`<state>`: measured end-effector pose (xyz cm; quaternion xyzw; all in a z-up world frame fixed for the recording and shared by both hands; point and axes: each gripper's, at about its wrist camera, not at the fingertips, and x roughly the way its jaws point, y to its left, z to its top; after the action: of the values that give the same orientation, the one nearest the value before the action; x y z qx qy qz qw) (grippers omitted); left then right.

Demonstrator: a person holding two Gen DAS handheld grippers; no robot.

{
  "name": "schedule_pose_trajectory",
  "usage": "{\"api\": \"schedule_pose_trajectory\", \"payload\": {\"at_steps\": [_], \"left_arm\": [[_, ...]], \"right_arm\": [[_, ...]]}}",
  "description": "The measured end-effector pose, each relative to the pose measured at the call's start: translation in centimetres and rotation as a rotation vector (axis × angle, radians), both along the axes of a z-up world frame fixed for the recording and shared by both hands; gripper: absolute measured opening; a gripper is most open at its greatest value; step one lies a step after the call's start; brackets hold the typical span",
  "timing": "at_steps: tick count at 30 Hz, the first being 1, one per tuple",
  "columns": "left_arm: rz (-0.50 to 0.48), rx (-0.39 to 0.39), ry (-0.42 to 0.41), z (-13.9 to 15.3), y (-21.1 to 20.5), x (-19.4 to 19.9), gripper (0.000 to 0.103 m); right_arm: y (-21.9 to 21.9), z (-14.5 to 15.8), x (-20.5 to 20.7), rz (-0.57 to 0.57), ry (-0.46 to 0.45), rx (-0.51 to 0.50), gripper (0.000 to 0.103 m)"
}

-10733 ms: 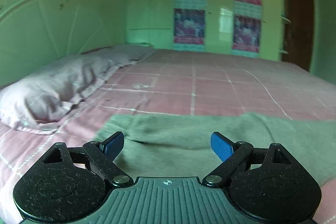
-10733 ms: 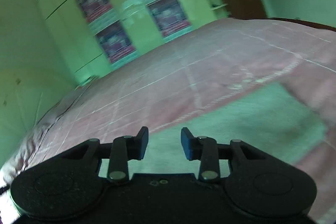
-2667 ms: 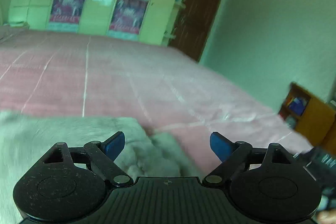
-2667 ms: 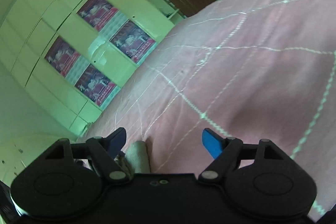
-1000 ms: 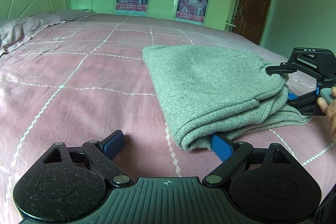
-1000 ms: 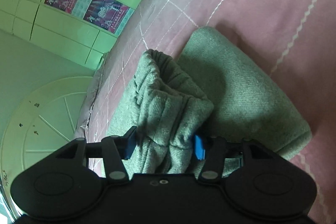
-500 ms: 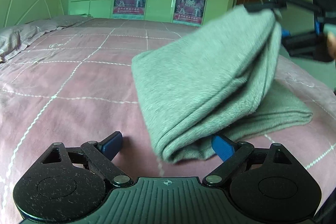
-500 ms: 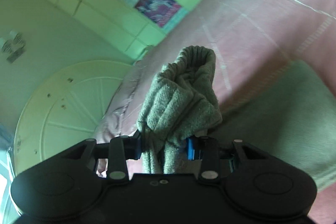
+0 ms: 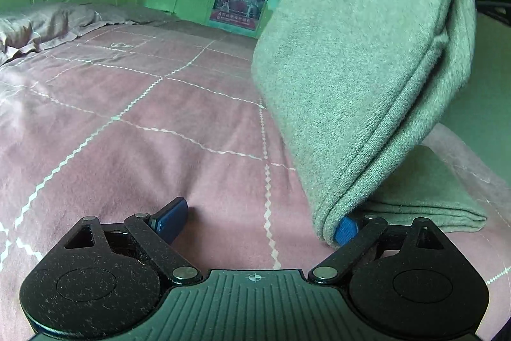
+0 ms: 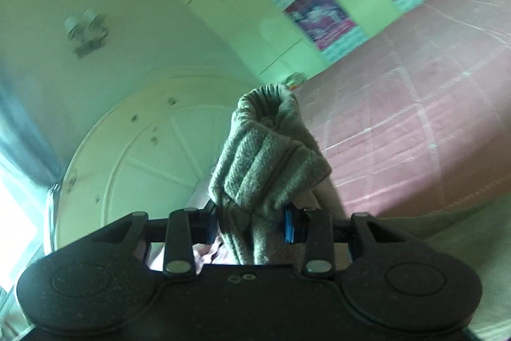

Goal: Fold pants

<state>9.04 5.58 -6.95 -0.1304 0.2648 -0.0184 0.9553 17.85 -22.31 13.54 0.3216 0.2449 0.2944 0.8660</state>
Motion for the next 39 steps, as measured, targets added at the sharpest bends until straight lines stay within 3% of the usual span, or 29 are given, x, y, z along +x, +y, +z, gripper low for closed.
{"api": "schedule_pose_trajectory", "payload": {"at_steps": [3, 6, 7, 8, 10, 13, 15, 18, 19, 20, 21, 23, 27, 32, 34, 36, 37, 39], "left_arm": [[0.006, 0.01, -0.014, -0.3, -0.1, -0.1, 0.092], [0.023, -0.011, -0.043, -0.6, -0.2, -0.7, 0.092], [0.024, 0.002, -0.05, -0.6, -0.4, -0.8, 0.093], [0.026, 0.018, -0.057, -0.7, -0.7, -0.9, 0.093], [0.032, 0.012, -0.064, -0.8, -0.7, -1.1, 0.093], [0.041, 0.013, -0.048, -0.1, -0.8, -0.9, 0.093], [0.031, 0.053, -0.064, 0.5, -1.8, -1.0, 0.093], [0.022, 0.118, -0.109, 1.0, -2.7, -1.3, 0.093], [0.022, 0.109, -0.109, 1.1, -2.5, -1.3, 0.093], [0.047, 0.084, -0.072, 0.7, -1.9, -0.9, 0.099], [0.067, 0.027, -0.039, 0.2, -1.1, -0.6, 0.1], [0.077, -0.044, -0.063, -0.2, -0.3, -1.0, 0.1], [0.105, -0.081, -0.088, -0.8, 0.3, -1.2, 0.099], [0.1, -0.097, -0.107, -1.0, 0.8, -0.9, 0.1], [0.103, -0.096, -0.112, -1.0, 0.7, -1.0, 0.1], [0.103, -0.095, -0.114, -1.1, 0.7, -1.1, 0.1], [0.103, -0.085, -0.114, -1.1, 0.6, -1.0, 0.1], [0.088, -0.052, -0.109, -1.0, 0.1, -0.9, 0.1]], "right_arm": [[-5.9, -5.1, -2.2, -0.189, 0.071, 0.052, 0.028], [-12.4, -14.6, -4.6, -0.416, 0.315, 0.158, 0.028], [-13.6, -17.6, -4.9, -0.452, 0.428, 0.183, 0.028], [-14.4, -20.3, -5.6, -0.433, 0.45, 0.27, 0.028], [-14.4, -20.1, -6.2, -0.405, 0.373, 0.252, 0.033], [-14.1, -18.6, -5.5, -0.402, 0.333, 0.217, 0.058], [-14.0, -18.6, -5.2, -0.418, 0.33, 0.211, 0.061], [-13.1, -18.6, -4.7, -0.421, 0.332, 0.185, 0.058], [-12.9, -18.5, -4.7, -0.424, 0.336, 0.171, 0.045], [-12.5, -18.2, -4.6, -0.423, 0.345, 0.143, 0.035], [-12.3, -18.1, -4.5, -0.412, 0.353, 0.128, 0.034], [-11.2, -16.7, -4.3, -0.399, 0.345, 0.081, 0.031], [-8.4, -12.0, -3.0, -0.326, 0.2, 0.031, 0.03], [-6.7, -6.3, -2.3, -0.235, 0.032, 0.107, 0.029], [-7.3, -7.0, -2.8, -0.239, 0.041, 0.124, 0.029], [-9.0, -9.9, -3.8, -0.314, 0.078, 0.147, 0.029], [-10.2, -12.4, -4.1, -0.382, 0.145, 0.17, 0.029], [-12.3, -18.3, -4.2, -0.491, 0.369, 0.198, 0.027]]}}
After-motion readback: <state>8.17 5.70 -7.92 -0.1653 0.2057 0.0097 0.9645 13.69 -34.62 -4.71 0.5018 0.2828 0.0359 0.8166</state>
